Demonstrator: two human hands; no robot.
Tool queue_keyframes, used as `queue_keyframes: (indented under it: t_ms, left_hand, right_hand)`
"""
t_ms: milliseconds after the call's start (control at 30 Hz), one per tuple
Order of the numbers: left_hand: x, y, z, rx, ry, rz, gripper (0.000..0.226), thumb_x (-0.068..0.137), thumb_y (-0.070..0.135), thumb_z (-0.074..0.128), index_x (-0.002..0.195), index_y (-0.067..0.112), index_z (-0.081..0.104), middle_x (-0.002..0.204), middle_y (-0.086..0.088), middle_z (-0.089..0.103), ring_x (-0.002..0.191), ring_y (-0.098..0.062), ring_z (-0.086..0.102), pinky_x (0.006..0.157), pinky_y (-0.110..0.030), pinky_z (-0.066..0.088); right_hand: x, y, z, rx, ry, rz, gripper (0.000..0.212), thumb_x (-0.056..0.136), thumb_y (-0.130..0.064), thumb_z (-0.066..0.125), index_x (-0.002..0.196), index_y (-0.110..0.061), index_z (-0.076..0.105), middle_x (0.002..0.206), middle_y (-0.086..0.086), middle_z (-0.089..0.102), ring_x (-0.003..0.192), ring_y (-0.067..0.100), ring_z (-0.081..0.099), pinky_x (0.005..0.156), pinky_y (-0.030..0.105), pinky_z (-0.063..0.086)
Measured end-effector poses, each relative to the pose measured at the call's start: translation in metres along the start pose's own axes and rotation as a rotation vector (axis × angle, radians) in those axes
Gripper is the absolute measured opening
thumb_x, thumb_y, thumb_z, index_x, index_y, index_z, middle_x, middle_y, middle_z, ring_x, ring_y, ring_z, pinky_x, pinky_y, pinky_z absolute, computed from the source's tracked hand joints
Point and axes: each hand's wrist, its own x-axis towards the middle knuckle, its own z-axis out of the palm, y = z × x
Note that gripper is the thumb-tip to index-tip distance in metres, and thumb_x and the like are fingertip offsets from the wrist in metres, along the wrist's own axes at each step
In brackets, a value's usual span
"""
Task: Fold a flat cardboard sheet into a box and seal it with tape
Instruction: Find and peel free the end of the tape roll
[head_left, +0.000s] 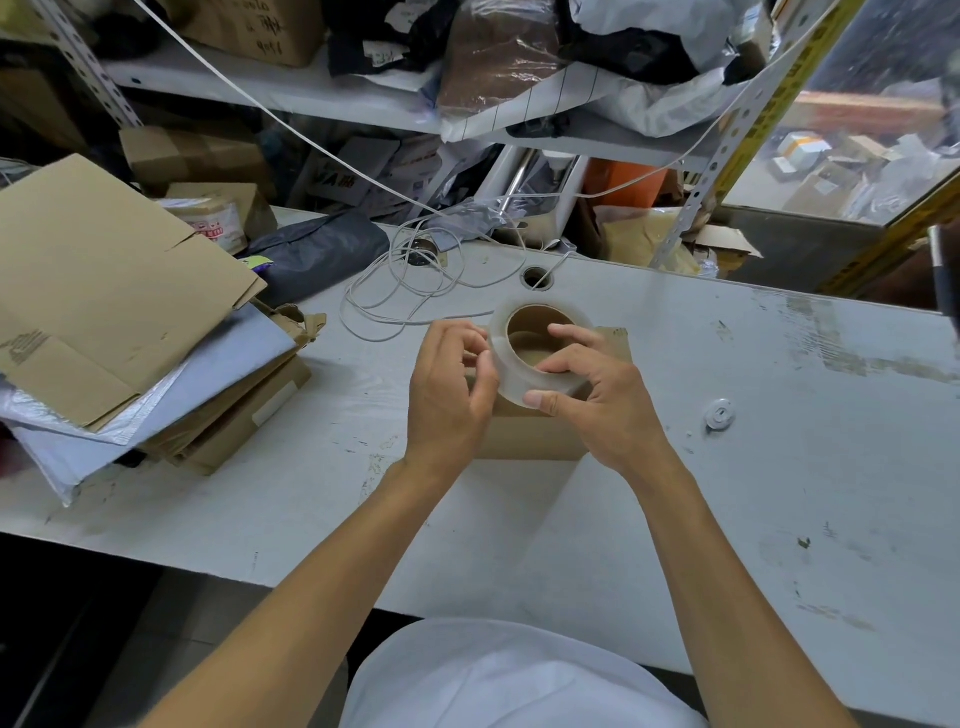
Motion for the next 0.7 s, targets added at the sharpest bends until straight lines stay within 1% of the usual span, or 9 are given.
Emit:
queue_keyframes:
  t_ms: [100,167,233,300,367,433,533,600,700]
  left_hand:
    - [0.004,-0.003,-0.002,0.039,-0.061,0.025,0.006,0.093,-0.002,0.052,0.092,0.004,0.055,0.107,-0.003,0.051,0.091,-0.004,0.051,0.074,-0.01,0.045]
    - [0.005,-0.004,-0.004,0.033,-0.093,0.034,0.006,0.094,-0.001,0.052,0.093,0.004,0.055,0.106,-0.004,0.051,0.09,-0.006,0.051,0.074,-0.012,0.047]
    - [0.004,-0.005,-0.008,-0.004,-0.093,0.03,0.004,0.095,0.003,0.053,0.096,0.005,0.056,0.103,-0.006,0.057,0.092,-0.01,0.055,0.076,-0.017,0.051]
    - [0.001,-0.006,-0.012,-0.071,-0.071,-0.037,0.006,0.096,0.007,0.059,0.101,0.008,0.059,0.101,-0.003,0.062,0.095,-0.01,0.06,0.08,-0.021,0.055]
    - [-0.004,-0.005,-0.013,-0.141,-0.047,-0.111,0.016,0.094,0.009,0.066,0.11,0.008,0.063,0.102,-0.001,0.067,0.097,-0.009,0.063,0.083,-0.019,0.055]
    - [-0.009,-0.003,-0.009,-0.117,0.012,-0.081,0.02,0.092,0.009,0.069,0.111,0.008,0.069,0.103,-0.001,0.07,0.097,-0.008,0.065,0.082,-0.018,0.055]
    - [-0.015,0.001,-0.001,-0.087,0.13,-0.064,0.015,0.088,0.006,0.072,0.103,0.006,0.074,0.094,-0.001,0.072,0.088,-0.007,0.065,0.077,-0.015,0.052]
    - [-0.017,0.004,0.002,-0.082,0.162,-0.07,0.013,0.088,0.006,0.072,0.1,0.006,0.075,0.091,-0.001,0.072,0.085,-0.009,0.066,0.075,-0.014,0.052]
    - [-0.017,0.008,0.001,-0.12,0.152,-0.114,0.011,0.088,0.008,0.073,0.099,0.007,0.075,0.09,-0.001,0.072,0.086,-0.01,0.066,0.075,-0.012,0.051]
  right_hand:
    - [0.001,0.0,0.0,-0.015,-0.007,0.003,0.016,0.077,-0.021,0.082,0.089,-0.013,0.075,0.108,-0.017,0.063,0.129,-0.011,0.04,0.09,0.005,0.035]
    - [0.002,-0.001,-0.001,-0.017,-0.011,-0.002,0.015,0.077,-0.02,0.082,0.088,-0.013,0.075,0.106,-0.019,0.062,0.129,-0.011,0.04,0.091,0.007,0.035]
    - [0.003,-0.001,-0.001,0.006,-0.014,-0.008,0.013,0.077,-0.019,0.082,0.087,-0.015,0.074,0.102,-0.017,0.065,0.13,-0.008,0.042,0.094,0.012,0.037]
    - [0.004,-0.001,-0.001,0.028,-0.019,-0.008,0.013,0.077,-0.018,0.082,0.087,-0.017,0.073,0.102,-0.015,0.066,0.13,-0.006,0.042,0.097,0.016,0.038]
    - [0.004,-0.002,-0.001,0.046,-0.016,0.003,0.013,0.078,-0.019,0.082,0.087,-0.019,0.073,0.106,-0.009,0.066,0.132,-0.003,0.042,0.098,0.02,0.039]
    - [0.002,-0.003,-0.002,0.059,-0.002,0.016,0.013,0.078,-0.018,0.082,0.087,-0.02,0.073,0.11,-0.009,0.065,0.132,-0.005,0.042,0.097,0.015,0.039]
    - [0.0,-0.006,-0.002,0.061,0.019,0.021,0.014,0.078,-0.016,0.082,0.086,-0.021,0.072,0.111,-0.02,0.061,0.128,-0.012,0.041,0.089,0.003,0.035]
    - [0.0,-0.007,-0.002,0.049,0.029,0.03,0.015,0.078,-0.018,0.082,0.087,-0.023,0.072,0.117,-0.015,0.061,0.13,-0.01,0.041,0.088,0.002,0.035]
    - [0.001,-0.007,-0.002,0.042,0.028,0.036,0.016,0.077,-0.02,0.082,0.087,-0.027,0.071,0.125,-0.008,0.06,0.131,-0.007,0.041,0.091,0.007,0.038]
